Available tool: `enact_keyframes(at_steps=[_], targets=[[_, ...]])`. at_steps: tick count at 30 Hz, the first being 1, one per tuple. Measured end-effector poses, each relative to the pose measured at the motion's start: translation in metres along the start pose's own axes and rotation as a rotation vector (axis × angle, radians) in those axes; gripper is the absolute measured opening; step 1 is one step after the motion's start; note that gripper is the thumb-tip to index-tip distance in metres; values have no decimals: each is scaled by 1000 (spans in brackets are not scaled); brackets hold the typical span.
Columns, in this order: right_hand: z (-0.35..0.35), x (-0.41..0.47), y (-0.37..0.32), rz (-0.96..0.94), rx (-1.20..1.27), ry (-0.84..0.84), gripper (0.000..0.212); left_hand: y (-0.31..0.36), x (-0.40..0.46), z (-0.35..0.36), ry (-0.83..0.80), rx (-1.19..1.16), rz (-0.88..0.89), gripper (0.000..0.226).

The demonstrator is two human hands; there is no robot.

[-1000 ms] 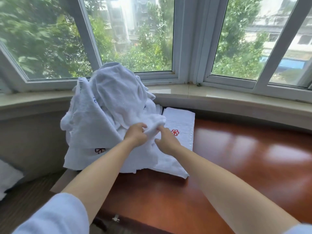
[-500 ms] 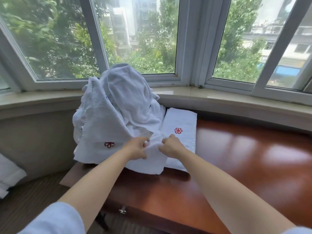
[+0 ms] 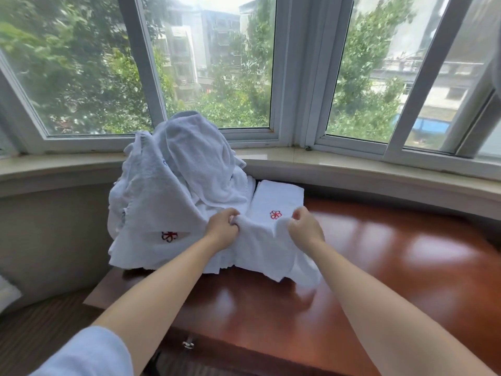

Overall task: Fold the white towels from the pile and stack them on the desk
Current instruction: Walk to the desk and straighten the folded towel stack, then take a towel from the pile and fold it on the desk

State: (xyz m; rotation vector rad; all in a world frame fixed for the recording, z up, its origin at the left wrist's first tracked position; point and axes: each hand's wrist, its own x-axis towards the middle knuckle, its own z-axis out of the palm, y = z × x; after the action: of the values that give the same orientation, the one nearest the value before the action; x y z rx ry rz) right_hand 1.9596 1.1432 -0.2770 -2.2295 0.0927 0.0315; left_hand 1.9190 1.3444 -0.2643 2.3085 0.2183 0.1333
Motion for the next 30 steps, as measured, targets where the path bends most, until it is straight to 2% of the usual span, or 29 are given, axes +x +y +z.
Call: enact_keyframes(at_steps=[1, 3, 4, 5, 6, 9, 10, 12, 13, 16, 18, 19, 22, 24, 26, 28, 30], targets=[[7, -7, 1, -58, 15, -147, 25, 10, -1, 6, 4, -136, -13, 27], [23, -20, 3, -137, 66, -372, 71, 23, -3, 13, -9, -344, -36, 26], [30, -25, 5, -153, 73, -428, 86, 27, -4, 15, -19, -401, -36, 26], [35, -28, 6, -165, 60, -442, 90, 28, -5, 15, -34, -430, -27, 26], [37, -29, 7, -167, 41, -427, 82, 27, -7, 15, -51, -440, -13, 26], [38, -26, 14, -190, -46, -334, 17, 17, -11, 10, -126, -493, 16, 27], [39, -27, 17, -226, -56, -333, 7, 12, -11, 8, -163, -511, 12, 26], [43, -33, 22, -256, -44, -373, 4, -2, -6, 6, -204, -469, 11, 29], [43, -38, 20, -254, 6, -380, 10, -9, -2, 6, -203, -391, 32, 32], [36, -58, 2, -221, 323, -340, 25, -29, 9, 14, -225, 90, 186, 37], [28, -70, -14, -223, 517, -320, 30, -36, 14, 21, -207, 320, 174, 41], [24, -75, -21, -231, 604, -319, 31, -36, 14, 23, -179, 312, 135, 42], [3, -87, -40, -332, 807, -293, 33, -35, 21, 23, -65, 25, 37, 44], [-11, -91, -46, -387, 918, -217, 30, -34, 27, 19, -26, -63, 45, 34], [-20, -92, -46, -360, 1025, -117, 29, -29, 30, 15, 26, -93, 135, 11], [-24, -85, -39, -303, 1003, 37, 30, -15, 27, 12, 60, -153, 136, 10], [-27, -74, -29, -247, 875, 141, 26, 0, 22, 12, 68, -248, 107, 9]])
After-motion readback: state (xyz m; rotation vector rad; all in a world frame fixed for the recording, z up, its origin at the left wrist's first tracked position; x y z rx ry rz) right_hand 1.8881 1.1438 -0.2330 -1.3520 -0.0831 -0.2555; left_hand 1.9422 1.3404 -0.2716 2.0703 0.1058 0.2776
